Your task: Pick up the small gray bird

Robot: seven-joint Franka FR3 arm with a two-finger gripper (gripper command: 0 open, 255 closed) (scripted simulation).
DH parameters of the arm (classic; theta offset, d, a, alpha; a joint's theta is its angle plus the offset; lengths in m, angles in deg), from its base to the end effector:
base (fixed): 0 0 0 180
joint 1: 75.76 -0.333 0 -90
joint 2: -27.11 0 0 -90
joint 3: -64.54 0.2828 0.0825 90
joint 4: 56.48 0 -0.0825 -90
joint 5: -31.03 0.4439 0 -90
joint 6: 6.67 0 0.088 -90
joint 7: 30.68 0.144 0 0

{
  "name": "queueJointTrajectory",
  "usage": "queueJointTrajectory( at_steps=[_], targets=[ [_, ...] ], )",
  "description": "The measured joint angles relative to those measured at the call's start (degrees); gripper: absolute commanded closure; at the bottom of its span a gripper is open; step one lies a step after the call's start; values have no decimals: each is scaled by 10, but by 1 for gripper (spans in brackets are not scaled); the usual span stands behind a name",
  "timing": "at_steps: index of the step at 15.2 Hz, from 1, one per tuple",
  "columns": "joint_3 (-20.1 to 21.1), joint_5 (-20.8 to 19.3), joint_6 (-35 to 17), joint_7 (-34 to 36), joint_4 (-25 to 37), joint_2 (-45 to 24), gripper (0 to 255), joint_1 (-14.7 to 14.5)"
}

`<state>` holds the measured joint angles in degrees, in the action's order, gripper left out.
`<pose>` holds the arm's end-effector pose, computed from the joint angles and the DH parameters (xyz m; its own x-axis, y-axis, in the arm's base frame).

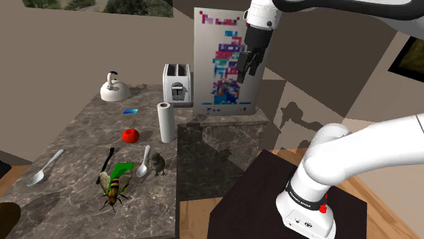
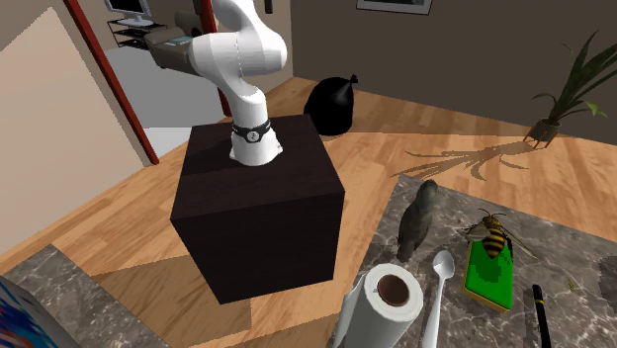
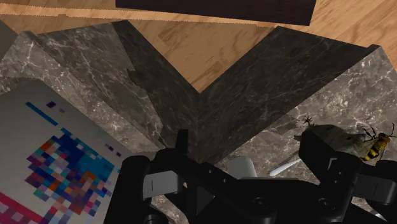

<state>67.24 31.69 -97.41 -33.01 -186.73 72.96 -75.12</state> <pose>0.3915 0.0185 0.5808 0.9919 0.0657 0.1088 0.0632 -0.9976 0.0268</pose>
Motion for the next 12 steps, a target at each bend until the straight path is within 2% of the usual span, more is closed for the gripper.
queueJointTrajectory(
  at_steps=[3, 12],
  targets=[
    [15, 4, -14, 15, -8, -9, 0, -2],
    [127, 22, -92, 131, -1, -121, 0, -13]
  ],
)
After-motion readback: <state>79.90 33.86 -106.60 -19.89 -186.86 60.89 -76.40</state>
